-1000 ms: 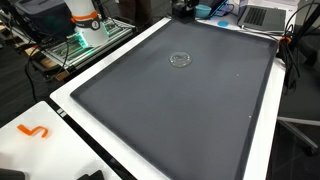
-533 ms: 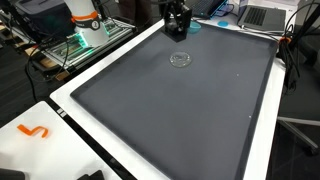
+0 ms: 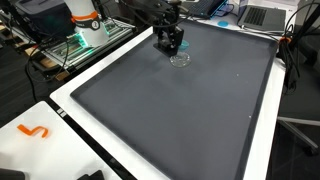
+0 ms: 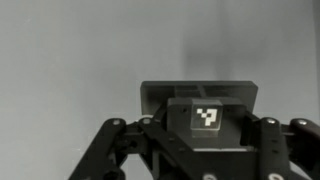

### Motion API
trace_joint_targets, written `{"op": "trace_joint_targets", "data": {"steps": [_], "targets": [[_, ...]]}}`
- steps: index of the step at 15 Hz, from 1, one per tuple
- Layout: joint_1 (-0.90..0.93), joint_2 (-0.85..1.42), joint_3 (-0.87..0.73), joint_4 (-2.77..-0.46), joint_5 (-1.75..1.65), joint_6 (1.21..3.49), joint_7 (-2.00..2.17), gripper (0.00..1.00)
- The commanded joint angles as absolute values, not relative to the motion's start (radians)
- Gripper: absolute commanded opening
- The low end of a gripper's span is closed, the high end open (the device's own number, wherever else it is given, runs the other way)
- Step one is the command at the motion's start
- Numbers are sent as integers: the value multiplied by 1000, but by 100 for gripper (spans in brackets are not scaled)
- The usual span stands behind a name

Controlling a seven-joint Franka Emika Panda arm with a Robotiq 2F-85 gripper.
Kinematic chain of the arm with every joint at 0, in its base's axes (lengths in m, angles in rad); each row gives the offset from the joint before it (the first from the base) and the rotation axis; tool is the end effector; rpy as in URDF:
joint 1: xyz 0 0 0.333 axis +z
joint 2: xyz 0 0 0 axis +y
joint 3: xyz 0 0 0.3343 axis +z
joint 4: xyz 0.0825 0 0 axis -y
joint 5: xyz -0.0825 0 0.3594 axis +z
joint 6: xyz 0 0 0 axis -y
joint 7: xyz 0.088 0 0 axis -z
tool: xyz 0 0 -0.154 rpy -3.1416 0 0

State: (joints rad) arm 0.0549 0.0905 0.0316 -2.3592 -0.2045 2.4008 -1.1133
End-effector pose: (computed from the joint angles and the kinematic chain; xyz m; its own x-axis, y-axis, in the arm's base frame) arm 0.4851 0.0342 0.2768 0.2130 0.9670 -0.1395 0.9767 -0.2146 0.0038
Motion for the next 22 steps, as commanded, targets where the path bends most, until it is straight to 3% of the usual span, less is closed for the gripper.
{"op": "trace_joint_targets", "data": {"steps": [1, 22], "targets": [[58, 115, 45, -2362, -278, 2397, -1054, 31], [73, 263, 62, -2240, -335, 2399, -837, 31]]}}
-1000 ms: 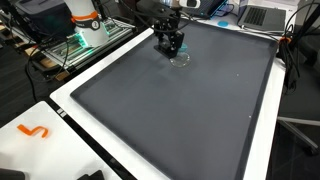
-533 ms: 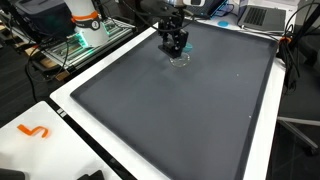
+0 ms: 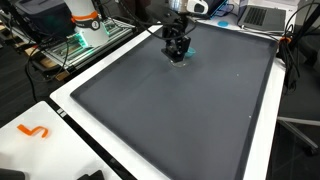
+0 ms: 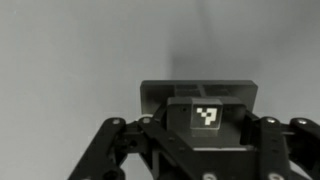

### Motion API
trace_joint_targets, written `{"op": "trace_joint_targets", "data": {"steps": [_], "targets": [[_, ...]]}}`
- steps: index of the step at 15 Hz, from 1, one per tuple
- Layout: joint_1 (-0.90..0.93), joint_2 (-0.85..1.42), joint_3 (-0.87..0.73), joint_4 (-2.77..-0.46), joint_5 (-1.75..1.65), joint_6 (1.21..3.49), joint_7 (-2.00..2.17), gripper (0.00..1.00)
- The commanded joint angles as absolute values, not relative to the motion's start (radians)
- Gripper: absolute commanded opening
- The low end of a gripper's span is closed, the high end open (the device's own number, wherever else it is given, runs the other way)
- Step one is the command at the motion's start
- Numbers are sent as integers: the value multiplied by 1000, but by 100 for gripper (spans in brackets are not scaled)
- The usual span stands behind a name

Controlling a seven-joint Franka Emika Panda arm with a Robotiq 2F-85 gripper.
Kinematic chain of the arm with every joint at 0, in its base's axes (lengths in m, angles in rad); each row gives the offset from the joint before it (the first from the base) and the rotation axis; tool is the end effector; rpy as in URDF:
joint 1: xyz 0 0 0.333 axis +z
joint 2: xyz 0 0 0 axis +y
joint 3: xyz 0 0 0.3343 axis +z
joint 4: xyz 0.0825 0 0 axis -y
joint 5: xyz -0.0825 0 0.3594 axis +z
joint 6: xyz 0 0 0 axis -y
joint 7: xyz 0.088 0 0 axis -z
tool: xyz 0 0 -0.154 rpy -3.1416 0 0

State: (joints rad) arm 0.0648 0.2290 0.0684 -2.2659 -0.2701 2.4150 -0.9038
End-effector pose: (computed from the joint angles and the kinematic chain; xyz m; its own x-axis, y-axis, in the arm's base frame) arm 0.5118 0.0592 0.2431 0.3165 0.9329 -0.1719 0.9478 -0.3184 0.0176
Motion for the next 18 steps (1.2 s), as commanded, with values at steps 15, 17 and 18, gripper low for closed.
{"op": "trace_joint_targets", "data": {"steps": [15, 17, 18], "targets": [[112, 386, 77, -2124, -490, 2160, -720, 31], [111, 413, 76, -2106, -489, 2151, -719, 31], [111, 420, 76, -2099, -489, 2143, -719, 31]]}}
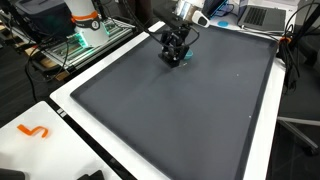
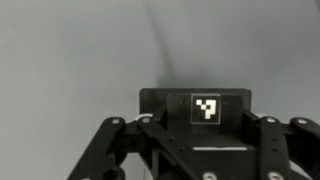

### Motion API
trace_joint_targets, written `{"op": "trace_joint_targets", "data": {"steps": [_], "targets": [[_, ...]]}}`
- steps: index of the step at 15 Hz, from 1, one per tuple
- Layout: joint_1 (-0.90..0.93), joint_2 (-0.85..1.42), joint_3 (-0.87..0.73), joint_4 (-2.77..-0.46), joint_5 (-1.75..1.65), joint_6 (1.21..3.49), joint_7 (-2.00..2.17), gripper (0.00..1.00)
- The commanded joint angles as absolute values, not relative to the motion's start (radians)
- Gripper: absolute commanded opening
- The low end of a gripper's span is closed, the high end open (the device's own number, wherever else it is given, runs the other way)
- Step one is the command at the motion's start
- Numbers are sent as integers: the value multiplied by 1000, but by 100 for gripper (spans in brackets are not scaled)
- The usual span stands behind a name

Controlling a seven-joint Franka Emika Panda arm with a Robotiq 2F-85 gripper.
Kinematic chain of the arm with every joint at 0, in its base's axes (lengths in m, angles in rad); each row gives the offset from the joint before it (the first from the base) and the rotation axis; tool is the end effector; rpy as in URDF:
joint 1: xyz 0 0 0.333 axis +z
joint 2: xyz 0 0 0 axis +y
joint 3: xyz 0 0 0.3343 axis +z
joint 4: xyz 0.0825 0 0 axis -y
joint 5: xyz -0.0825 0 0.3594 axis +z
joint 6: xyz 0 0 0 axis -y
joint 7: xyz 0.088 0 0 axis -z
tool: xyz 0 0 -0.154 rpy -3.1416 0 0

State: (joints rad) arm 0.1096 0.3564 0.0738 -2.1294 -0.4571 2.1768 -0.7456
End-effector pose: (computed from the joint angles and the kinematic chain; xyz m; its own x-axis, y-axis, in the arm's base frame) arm 0.5190 0.0626 0.2139 0.2791 0.8678 -0.4113 0.9447 -0.3249 -0.0446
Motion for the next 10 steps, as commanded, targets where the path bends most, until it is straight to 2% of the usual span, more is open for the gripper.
{"op": "trace_joint_targets", "data": {"steps": [1, 10], "targets": [[111, 424, 77, -2094, -488, 2138, -720, 31], [114, 437, 75, -2082, -500, 2093, -716, 31]]}}
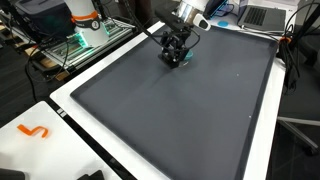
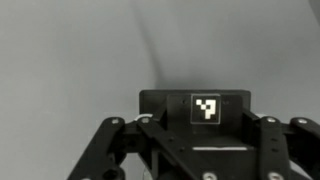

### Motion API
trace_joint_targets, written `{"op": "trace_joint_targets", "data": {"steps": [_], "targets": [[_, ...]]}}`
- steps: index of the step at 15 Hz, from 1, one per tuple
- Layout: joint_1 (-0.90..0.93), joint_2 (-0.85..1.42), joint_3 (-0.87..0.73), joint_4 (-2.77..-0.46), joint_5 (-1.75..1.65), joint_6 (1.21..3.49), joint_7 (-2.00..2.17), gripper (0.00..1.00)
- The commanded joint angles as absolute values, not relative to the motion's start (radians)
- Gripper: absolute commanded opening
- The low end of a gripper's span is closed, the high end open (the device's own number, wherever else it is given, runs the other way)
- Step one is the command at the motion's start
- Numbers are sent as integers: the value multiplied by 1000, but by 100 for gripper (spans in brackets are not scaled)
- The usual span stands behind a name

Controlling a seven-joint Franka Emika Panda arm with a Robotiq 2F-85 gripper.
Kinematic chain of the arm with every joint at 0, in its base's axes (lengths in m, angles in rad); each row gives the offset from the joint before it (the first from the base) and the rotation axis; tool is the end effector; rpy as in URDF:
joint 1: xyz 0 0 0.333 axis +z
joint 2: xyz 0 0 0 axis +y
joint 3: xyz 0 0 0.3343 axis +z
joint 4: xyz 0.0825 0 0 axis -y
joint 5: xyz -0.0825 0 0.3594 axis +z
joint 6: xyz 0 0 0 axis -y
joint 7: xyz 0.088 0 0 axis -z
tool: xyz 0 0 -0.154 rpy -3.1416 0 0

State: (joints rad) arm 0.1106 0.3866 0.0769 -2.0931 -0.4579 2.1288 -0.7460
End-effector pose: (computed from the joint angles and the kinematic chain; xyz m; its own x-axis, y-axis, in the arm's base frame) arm 0.5225 0.0619 0.2087 0.2714 0.8569 -0.4382 0.9401 -0.3335 -0.0701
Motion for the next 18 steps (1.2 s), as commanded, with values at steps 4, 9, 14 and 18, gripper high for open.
{"op": "trace_joint_targets", "data": {"steps": [4, 9, 14, 18], "targets": [[114, 445, 77, -2075, -499, 2083, -717, 31], [113, 453, 90, -2069, -484, 2088, -735, 31], [113, 447, 79, -2065, -502, 2074, -720, 31], [110, 448, 85, -2063, -488, 2074, -728, 31]]}}
